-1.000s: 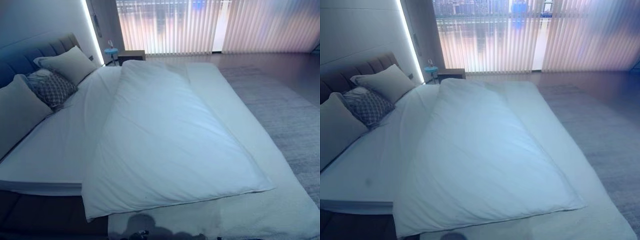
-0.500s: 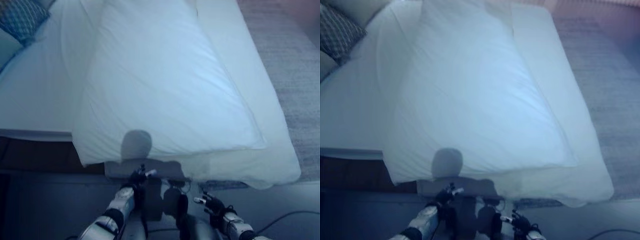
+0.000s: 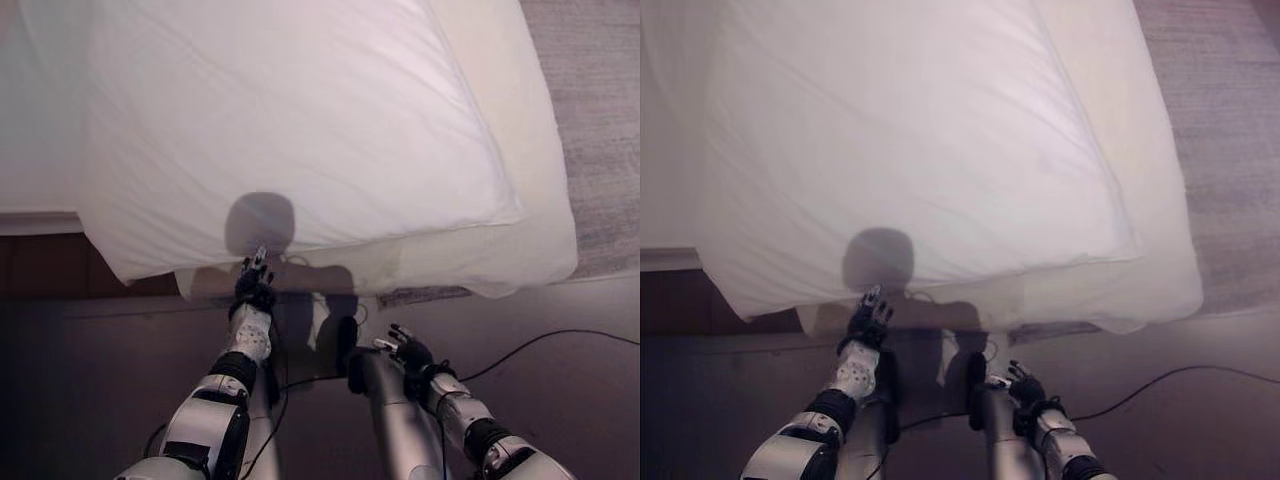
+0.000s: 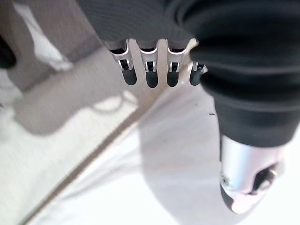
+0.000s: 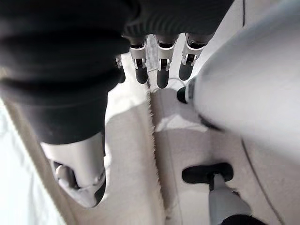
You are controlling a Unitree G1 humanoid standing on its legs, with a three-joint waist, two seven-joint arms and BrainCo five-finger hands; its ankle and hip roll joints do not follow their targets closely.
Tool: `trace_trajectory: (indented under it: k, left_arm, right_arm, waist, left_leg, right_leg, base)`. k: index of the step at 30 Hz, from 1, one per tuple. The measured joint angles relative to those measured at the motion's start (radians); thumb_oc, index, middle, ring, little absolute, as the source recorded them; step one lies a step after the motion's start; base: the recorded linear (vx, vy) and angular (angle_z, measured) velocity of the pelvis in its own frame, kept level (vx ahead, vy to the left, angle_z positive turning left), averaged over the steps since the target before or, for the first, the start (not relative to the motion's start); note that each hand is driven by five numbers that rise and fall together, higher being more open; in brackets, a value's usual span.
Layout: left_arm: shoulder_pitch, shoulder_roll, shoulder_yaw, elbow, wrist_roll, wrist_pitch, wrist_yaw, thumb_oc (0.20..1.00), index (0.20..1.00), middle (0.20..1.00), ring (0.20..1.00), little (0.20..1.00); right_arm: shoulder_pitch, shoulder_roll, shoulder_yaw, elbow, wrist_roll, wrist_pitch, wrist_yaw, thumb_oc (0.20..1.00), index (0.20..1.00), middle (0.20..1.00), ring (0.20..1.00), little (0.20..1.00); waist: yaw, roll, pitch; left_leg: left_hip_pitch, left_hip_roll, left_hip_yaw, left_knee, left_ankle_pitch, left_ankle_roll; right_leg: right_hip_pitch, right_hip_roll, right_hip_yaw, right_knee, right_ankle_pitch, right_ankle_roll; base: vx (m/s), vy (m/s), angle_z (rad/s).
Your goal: Make the bed
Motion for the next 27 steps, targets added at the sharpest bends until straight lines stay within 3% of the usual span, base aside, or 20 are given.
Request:
trace_trajectory:
  k: [5,12,21,27]
  left_arm:
    - [-0.044,-0.004,0.072,-0.005,-0.122,-0.054,0.009,1.0,1.0,1.0,1.0,1.0]
    - [-0.07,-0.008,0.087,-0.003,-0.175,-0.069,0.035,1.0,1.0,1.0,1.0,1.0]
    - [-0.083,-0.008,0.093,0.006,-0.181,-0.083,0.072,1.0,1.0,1.0,1.0,1.0]
    - [-0.091,-0.009,0.092,-0.079,-0.183,-0.105,0.087,1.0,1.0,1.0,1.0,1.0]
  right_arm:
    - [-0.018,-0.002,0.046,-0.052,0.003,-0.006,-0.002,1.0,1.0,1.0,1.0,1.0]
    - [-0.019,0.002,0.057,-0.075,0.004,-0.01,-0.008,1.0,1.0,1.0,1.0,1.0]
    - [-0.021,0.003,0.076,-0.076,0.006,-0.01,-0.01,1.0,1.0,1.0,1.0,1.0]
    - [-0.02,0.003,0.076,-0.077,0.007,-0.01,-0.01,1.0,1.0,1.0,1.0,1.0]
  waist:
    - [-0.022,-0.011,0.005]
    - [-0.028,-0.018,0.009]
    - [-0.037,-0.023,0.009]
    - [-0.043,-0.025,0.008]
  left_leg:
    - [-0.024,-0.001,0.0,-0.005,0.006,0.0]
    - [-0.035,-0.002,0.002,-0.002,0.001,0.001]
    - [-0.035,-0.002,0.003,-0.001,-0.003,0.002]
    - [-0.04,-0.003,0.004,-0.002,-0.002,0.002]
  right_leg:
    - [-0.022,0.001,0.002,-0.011,0.008,-0.006]
    - [-0.031,0.002,0.005,-0.019,0.014,-0.012]
    - [-0.03,0.003,0.008,-0.028,0.014,-0.003]
    - [-0.038,0.002,0.01,-0.027,0.015,-0.003]
  base:
    - [0.0,0.003,-0.01]
    - [0.0,0.008,-0.02]
    - [0.0,0.003,0.0]
    - [0.0,0.0,0.0]
